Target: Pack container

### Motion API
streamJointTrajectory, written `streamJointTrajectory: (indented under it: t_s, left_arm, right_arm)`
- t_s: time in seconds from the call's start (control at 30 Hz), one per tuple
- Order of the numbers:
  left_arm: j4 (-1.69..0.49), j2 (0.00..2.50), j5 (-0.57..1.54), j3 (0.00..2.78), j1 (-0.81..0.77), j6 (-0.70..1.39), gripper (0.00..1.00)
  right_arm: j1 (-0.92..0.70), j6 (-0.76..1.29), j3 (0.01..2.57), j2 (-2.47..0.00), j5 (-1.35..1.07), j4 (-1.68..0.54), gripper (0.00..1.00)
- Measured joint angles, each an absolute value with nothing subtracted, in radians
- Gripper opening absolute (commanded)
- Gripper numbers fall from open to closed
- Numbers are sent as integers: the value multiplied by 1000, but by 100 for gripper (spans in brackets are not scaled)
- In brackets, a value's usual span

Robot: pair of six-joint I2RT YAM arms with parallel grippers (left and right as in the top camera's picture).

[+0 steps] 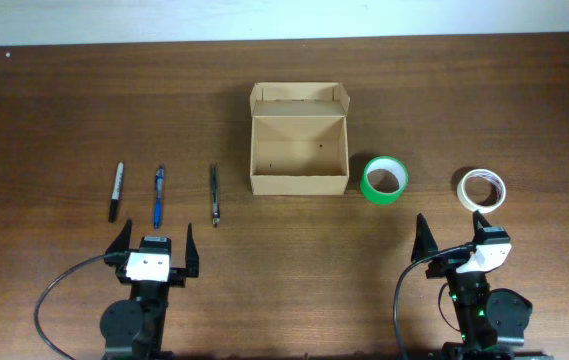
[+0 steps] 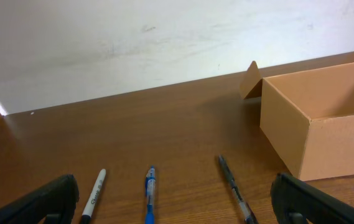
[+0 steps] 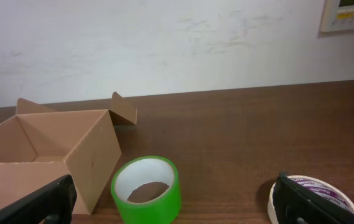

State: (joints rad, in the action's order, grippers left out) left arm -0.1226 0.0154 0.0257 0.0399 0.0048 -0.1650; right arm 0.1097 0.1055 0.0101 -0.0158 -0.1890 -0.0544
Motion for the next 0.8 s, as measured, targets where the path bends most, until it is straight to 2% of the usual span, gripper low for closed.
streamJointTrajectory:
  t_s: [0.6, 0.8]
  left_arm:
    - [-122, 15, 30, 40, 4, -164, 99]
    - [-31, 15, 114, 37, 4, -146, 99]
  right_arm:
    - [110, 106, 10, -16, -190, -54, 99]
    - [110, 106, 10, -16, -205, 18, 99]
